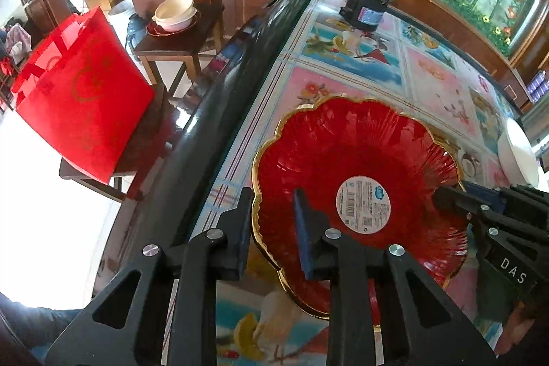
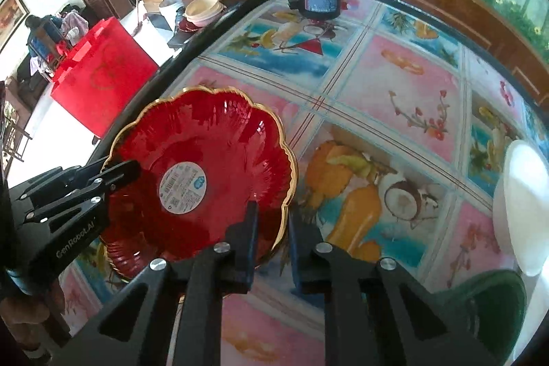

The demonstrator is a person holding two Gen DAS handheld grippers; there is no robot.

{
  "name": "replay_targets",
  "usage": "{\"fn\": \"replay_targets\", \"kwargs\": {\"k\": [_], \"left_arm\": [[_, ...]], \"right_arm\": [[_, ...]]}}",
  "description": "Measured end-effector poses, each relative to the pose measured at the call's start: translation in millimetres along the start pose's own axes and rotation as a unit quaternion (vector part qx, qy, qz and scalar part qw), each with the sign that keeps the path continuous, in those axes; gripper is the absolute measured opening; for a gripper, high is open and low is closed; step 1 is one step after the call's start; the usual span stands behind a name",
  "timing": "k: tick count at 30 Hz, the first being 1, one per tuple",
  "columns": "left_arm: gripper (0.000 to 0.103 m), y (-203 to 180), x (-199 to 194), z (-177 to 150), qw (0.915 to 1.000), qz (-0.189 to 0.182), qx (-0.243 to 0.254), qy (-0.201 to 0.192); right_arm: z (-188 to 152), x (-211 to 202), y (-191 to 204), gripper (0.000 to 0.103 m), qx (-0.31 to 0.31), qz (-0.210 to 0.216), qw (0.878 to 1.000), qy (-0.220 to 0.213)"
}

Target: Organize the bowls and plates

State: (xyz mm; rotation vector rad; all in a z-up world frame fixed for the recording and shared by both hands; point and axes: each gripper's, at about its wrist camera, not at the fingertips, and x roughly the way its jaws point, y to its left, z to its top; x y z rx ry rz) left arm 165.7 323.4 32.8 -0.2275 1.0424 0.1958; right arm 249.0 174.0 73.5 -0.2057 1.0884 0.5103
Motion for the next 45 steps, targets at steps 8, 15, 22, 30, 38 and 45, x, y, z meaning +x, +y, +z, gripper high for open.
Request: {"fn": "replay_targets", "kwargs": {"k": [8, 15, 22, 30, 38, 45], "left_arm": [[0.022, -3, -54, -23, 0.9989, 0.002, 0.010, -0.045], [0.022, -5, -91, -56, 0.9976, -0.006, 0.015, -0.067], [0.022, -10, -123, -90, 0.9957, -0.023, 0.017, -0.088], [0.022, -5, -155, -124, 0.9942, -0.031, 0.014, -0.103], [0.022, 2, -169, -162, 0.9942, -0.040, 0.012, -0.099], [0.022, 9, -179, -203, 0.9940, -0.046, 0.013, -0.098]], "right_arm": [[-21, -43, 15, 0.015, -0.015, -0.009, 0.999, -0.045], [-47, -70, 27, 0.017, -0.021, -0.017, 0.997, -0.069], [-80, -101, 38, 0.019, -0.020, -0.039, 0.994, -0.100], [-114, -121, 56, 0.020, -0.032, -0.048, 0.992, -0.116], [-147, -128, 71, 0.021, -0.041, -0.043, 0.992, -0.114], [-182, -127, 85, 0.024, -0.052, -0.042, 0.992, -0.102]]}}
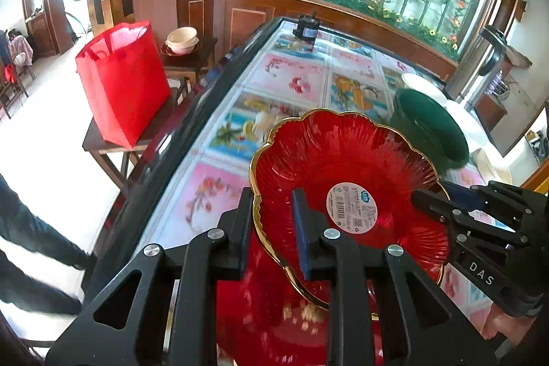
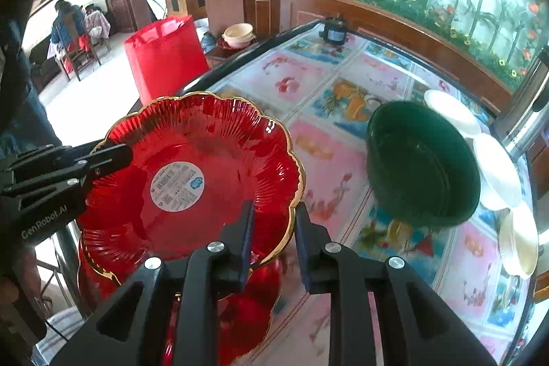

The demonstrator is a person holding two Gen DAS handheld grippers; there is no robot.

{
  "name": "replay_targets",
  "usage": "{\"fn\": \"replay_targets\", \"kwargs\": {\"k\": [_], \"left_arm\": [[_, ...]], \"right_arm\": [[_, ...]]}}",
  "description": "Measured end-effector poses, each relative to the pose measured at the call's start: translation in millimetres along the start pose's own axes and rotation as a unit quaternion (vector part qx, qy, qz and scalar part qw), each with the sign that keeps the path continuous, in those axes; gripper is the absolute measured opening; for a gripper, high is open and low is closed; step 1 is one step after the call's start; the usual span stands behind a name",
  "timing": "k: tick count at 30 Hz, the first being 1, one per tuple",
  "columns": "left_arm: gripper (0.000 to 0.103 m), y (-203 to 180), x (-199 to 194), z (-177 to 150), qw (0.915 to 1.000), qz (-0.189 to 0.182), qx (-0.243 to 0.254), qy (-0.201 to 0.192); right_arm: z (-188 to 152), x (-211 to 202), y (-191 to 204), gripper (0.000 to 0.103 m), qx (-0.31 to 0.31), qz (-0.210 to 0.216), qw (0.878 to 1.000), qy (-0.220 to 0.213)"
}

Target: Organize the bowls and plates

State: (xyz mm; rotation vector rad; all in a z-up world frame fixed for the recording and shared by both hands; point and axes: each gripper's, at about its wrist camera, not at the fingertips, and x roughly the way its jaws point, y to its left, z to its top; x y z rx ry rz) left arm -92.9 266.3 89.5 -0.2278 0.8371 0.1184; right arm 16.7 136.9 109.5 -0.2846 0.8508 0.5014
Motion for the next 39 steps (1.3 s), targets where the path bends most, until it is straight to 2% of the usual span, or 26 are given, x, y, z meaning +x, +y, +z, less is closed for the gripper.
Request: {"fn": "replay_targets", "kwargs": {"k": [6, 16, 23, 31, 35, 36, 39], "left_arm": [[0.022, 3, -7, -32, 1.0000, 0.003, 0.001, 0.004], [0.022, 7, 3, -59, 0.9997, 0.012, 0.008, 0.019], [0.022, 8, 16, -66, 0.9992, 0.024, 0.015, 0.029], [0.022, 7, 16, -69, 0.9988, 0.039, 0.030, 0.009], [0.022, 5, 16, -69, 0.9984, 0.044, 0.034, 0.001], [0.022, 4, 16, -69, 0.9983, 0.046, 0.036, 0.000], [0.022, 4, 17, -68, 0.9983, 0.046, 0.035, -0.003]], "right_arm": [[-28, -6, 14, 0.025, -0.016, -0.003, 1.000, 0.007], [-56, 2, 27, 0.029, -0.028, 0.002, 0.999, 0.032], [-66, 10, 33, 0.030, -0.036, 0.002, 0.998, 0.050], [-69, 16, 36, 0.031, -0.041, 0.010, 0.997, 0.063], [-67, 10, 28, 0.035, -0.024, 0.043, 0.997, 0.068], [-67, 8, 26, 0.040, -0.022, 0.045, 0.997, 0.067], [-67, 2, 24, 0.045, -0.021, 0.051, 0.997, 0.063]]}}
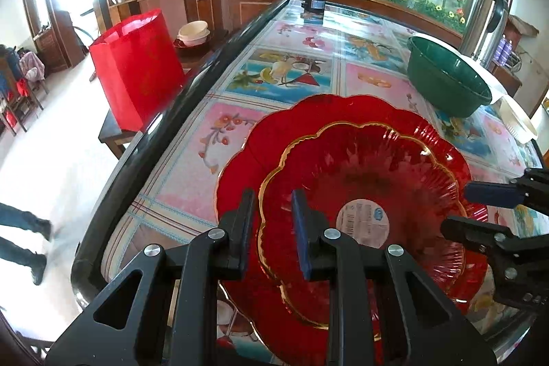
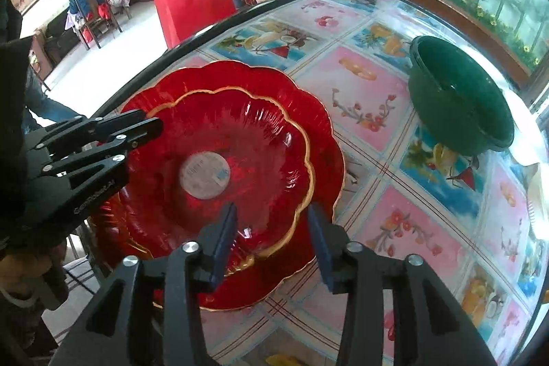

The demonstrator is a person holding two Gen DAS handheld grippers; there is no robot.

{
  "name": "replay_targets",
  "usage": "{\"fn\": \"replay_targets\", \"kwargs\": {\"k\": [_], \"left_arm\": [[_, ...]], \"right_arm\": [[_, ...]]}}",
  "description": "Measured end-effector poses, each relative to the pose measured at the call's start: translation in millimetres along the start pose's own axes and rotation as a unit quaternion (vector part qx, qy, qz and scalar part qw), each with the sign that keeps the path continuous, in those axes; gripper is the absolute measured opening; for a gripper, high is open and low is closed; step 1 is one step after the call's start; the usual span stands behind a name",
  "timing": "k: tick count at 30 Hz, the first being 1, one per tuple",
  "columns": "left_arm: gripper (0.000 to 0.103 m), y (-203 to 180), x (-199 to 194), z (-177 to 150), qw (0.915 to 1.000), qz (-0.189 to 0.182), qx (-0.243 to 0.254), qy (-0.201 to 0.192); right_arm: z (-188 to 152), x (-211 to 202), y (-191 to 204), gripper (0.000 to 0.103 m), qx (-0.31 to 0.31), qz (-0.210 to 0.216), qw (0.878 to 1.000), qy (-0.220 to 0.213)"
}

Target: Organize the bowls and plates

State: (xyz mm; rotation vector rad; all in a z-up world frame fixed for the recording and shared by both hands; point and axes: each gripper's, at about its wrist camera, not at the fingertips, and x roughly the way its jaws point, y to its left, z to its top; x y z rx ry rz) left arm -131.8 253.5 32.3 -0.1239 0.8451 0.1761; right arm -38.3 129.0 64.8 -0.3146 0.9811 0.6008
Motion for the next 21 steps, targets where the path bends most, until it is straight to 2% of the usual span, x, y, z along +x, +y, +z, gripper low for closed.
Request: {"fn": "replay_targets", "kwargs": {"k": [5, 7, 10, 11, 15, 21], "left_arm": [[0.028, -4, 0, 2, 1.0000, 0.003, 0.005, 0.000], [0.041, -4, -4, 5, 1.0000, 0.003, 0.001, -0.006], [0.057, -4, -15, 11, 0.9996, 0.000, -0.008, -0.028], [0.058, -5, -17, 14, 0.9994, 0.000, -0.009, -0.034], [0.059, -13, -22, 21, 0.9992, -0.002, -0.002, -0.041], [0.059, -33, -24, 28, 0.9988, -0.015, 0.010, -0.046]], "right_arm": [[-4, -6, 1, 0.049, 0.002, 0.015, 1.000, -0.003], [-5, -11, 0, 0.053, 0.005, 0.023, 1.000, -0.008], [-6, -19, -3, 0.066, 0.010, 0.029, 0.999, -0.022], [-5, -22, -5, 0.070, 0.012, 0.023, 0.999, -0.027], [-3, -32, -13, 0.071, 0.025, 0.019, 0.999, -0.044], [-5, -41, -29, 0.078, 0.045, 0.006, 0.997, -0.057]]}}
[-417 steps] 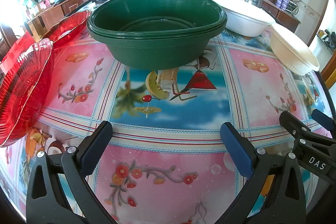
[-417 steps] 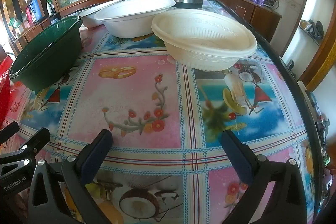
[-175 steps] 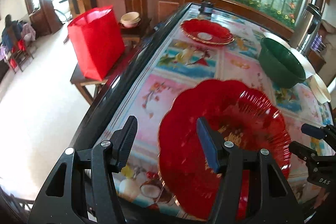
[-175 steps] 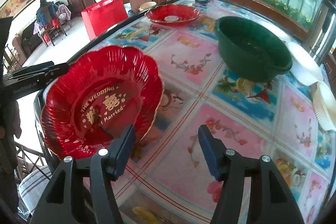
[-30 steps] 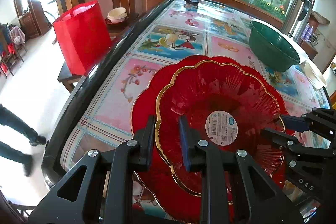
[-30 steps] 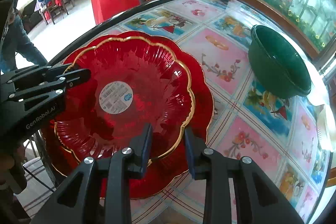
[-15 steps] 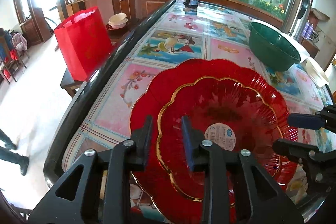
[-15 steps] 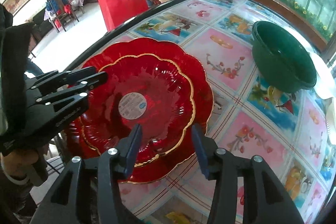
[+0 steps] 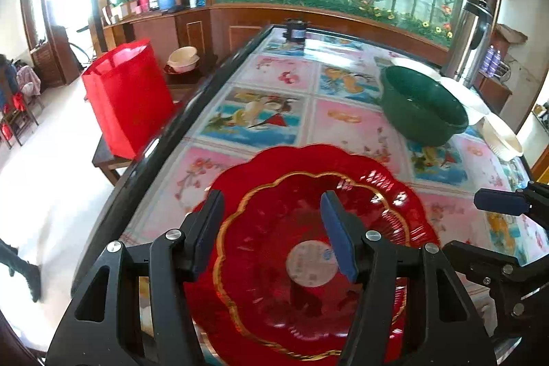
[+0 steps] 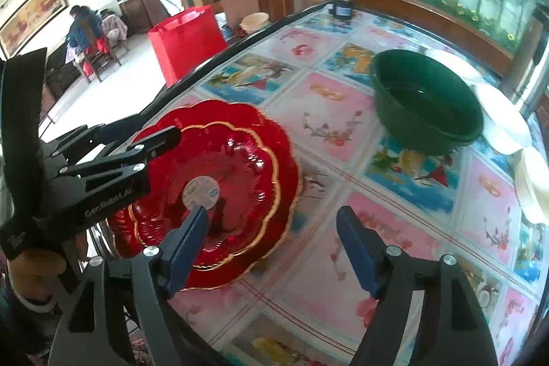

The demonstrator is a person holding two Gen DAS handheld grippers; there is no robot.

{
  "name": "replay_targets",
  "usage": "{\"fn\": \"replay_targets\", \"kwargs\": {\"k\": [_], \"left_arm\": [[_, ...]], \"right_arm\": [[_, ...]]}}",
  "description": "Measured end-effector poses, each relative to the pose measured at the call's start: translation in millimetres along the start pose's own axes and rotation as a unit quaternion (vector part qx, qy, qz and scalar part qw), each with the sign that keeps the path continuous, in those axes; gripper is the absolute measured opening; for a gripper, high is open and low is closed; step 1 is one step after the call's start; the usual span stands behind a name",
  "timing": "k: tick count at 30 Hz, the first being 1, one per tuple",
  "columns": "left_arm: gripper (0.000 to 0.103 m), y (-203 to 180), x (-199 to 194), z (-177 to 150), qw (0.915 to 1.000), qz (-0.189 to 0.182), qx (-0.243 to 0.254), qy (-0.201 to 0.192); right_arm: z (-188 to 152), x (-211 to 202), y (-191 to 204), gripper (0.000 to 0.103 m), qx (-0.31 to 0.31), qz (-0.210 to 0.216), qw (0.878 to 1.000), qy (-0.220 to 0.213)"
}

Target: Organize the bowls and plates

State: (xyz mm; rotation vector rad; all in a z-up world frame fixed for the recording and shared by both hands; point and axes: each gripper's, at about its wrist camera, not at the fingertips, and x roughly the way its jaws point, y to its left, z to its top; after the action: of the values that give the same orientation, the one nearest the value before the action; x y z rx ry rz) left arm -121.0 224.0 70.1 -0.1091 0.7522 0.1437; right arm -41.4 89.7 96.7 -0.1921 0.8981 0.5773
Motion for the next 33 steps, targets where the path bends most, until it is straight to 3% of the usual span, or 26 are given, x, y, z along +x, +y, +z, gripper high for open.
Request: {"fn": "replay_targets", "kwargs": {"k": [16, 21, 27, 33], "left_arm": [[0.059, -53, 9, 11, 0.9991, -0.024, 0.032, 0.011], [0.059, -72, 16, 12, 0.9973, -0.051, 0.041, 0.034], [0.059, -100, 19, 14, 0.9955, -0.055, 0.071, 0.032], [0.059, -118, 31, 23, 0.9950, -0.066, 0.055, 0.050]], "right_arm": [[-9, -14, -52, 0.079, 0.060, -0.028, 0.998, -0.009], [-16, -21, -75, 0.080, 0.088, -0.028, 0.996, -0.019], [-23, -27, -109, 0.081, 0.132, -0.036, 0.990, -0.021], [-27, -31, -140, 0.081, 0.163, -0.036, 0.986, -0.033]]}}
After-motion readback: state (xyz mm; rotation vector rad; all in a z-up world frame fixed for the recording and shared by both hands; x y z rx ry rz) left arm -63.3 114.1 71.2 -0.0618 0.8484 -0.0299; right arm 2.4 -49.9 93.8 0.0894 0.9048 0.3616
